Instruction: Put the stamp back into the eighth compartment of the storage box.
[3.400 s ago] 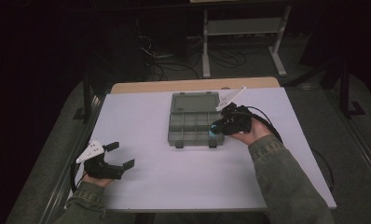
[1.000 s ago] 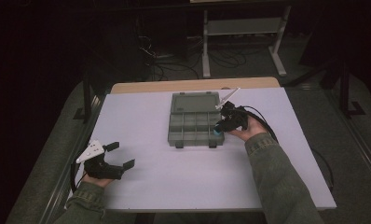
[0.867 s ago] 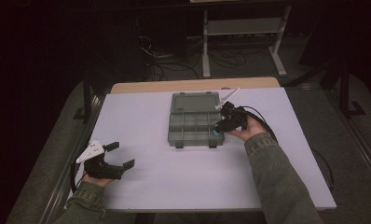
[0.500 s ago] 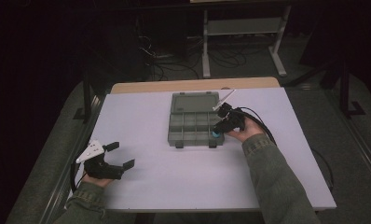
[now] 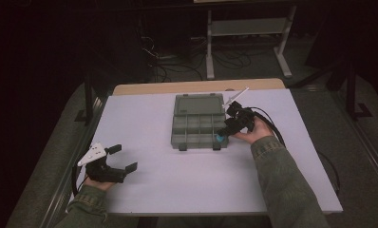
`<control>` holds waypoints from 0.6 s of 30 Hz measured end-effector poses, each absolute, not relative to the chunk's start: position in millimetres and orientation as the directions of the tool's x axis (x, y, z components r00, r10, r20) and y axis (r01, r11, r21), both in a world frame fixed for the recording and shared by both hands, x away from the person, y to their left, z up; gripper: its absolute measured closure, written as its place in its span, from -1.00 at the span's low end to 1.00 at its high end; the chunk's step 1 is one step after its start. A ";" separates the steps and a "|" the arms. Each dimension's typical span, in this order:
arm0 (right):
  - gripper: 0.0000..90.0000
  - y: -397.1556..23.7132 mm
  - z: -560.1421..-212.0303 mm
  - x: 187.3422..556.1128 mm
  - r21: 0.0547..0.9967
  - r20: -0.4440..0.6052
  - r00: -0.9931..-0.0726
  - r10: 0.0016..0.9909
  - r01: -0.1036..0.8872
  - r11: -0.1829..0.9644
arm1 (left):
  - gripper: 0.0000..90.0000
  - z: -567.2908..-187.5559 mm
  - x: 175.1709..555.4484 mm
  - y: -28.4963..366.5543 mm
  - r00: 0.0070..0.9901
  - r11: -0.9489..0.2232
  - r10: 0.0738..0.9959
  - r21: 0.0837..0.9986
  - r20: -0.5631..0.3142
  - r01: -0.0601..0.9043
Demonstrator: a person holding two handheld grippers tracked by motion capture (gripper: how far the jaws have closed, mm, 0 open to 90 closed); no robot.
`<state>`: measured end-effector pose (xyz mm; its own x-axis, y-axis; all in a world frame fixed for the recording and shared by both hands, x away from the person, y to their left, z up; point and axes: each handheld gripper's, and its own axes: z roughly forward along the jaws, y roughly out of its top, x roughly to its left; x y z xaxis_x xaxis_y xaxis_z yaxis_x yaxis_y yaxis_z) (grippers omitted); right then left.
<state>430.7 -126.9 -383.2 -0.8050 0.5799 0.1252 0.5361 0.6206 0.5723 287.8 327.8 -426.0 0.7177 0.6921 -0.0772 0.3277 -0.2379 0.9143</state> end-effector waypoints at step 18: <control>-1.00 -143.2 -370.7 412.2 0.653 0.101 -0.789 0.606 0.512 0.558 | -1.00 -426.0 288.9 326.2 0.719 -0.238 0.691 0.914 -0.079 0.328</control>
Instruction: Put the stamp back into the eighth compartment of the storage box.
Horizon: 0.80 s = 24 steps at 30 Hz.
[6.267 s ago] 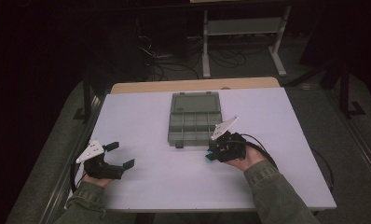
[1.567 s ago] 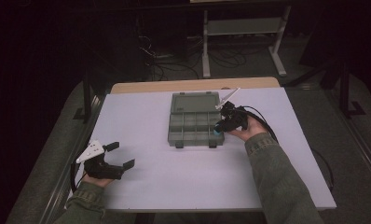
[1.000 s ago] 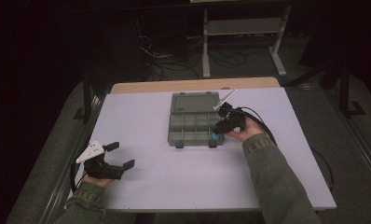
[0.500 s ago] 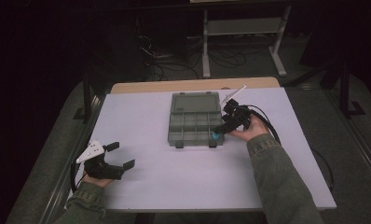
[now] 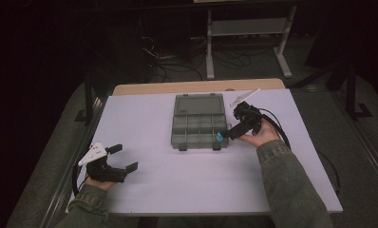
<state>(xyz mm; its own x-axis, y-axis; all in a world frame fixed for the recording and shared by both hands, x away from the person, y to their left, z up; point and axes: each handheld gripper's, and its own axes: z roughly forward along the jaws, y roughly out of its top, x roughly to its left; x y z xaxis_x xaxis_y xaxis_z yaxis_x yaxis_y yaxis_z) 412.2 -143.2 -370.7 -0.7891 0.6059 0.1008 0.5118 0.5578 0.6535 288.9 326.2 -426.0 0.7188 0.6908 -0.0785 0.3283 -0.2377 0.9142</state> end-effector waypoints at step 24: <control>-1.00 -174.4 -375.1 386.7 0.709 0.114 -0.761 0.638 0.512 0.484 | -1.00 -425.9 289.8 325.2 0.720 -0.237 0.689 0.915 -0.079 0.327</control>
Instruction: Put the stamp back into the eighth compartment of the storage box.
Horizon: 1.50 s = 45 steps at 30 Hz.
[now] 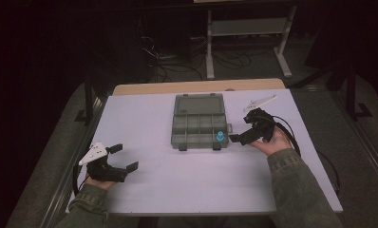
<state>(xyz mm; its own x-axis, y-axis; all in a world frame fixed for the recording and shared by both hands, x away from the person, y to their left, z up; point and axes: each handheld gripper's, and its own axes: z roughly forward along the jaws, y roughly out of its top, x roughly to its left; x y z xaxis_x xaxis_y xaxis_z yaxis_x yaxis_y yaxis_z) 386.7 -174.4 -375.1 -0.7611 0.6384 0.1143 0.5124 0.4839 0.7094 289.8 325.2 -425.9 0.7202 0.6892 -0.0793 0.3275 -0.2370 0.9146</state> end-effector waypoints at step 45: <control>-1.00 -223.6 -405.2 333.4 0.772 0.173 -0.712 0.681 0.527 0.355 | -1.00 -426.0 290.6 323.1 0.722 -0.238 0.687 0.914 -0.080 0.328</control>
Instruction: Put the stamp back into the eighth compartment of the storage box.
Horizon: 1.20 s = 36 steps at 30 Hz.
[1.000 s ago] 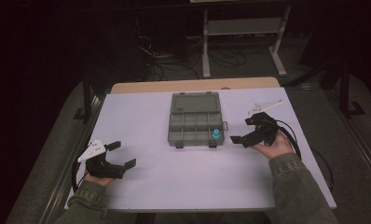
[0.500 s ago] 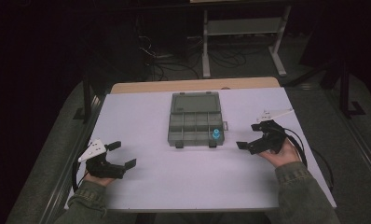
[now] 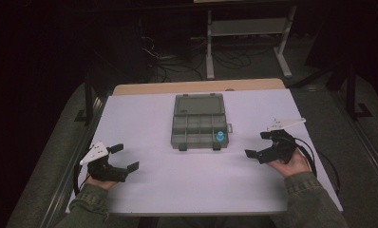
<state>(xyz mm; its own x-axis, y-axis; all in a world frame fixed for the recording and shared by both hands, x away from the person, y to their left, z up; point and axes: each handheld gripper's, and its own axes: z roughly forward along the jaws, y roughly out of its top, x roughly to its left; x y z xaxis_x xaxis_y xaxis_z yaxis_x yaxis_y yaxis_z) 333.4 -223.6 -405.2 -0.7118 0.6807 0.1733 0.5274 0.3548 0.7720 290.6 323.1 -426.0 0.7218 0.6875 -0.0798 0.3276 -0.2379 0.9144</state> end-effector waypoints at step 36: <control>-1.00 -262.5 -424.4 290.0 0.853 0.149 -0.675 0.722 0.457 0.251 | -1.00 -427.0 291.5 323.4 0.724 -0.247 0.685 0.909 -0.080 0.335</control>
<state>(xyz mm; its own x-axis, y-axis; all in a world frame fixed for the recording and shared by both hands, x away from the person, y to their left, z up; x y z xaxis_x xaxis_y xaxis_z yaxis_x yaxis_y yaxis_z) 290.0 -262.5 -424.4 -0.6753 0.7223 0.1488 0.4566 0.2511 0.8535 291.5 323.4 -427.0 0.7237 0.6854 -0.0801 0.3346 -0.2470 0.9094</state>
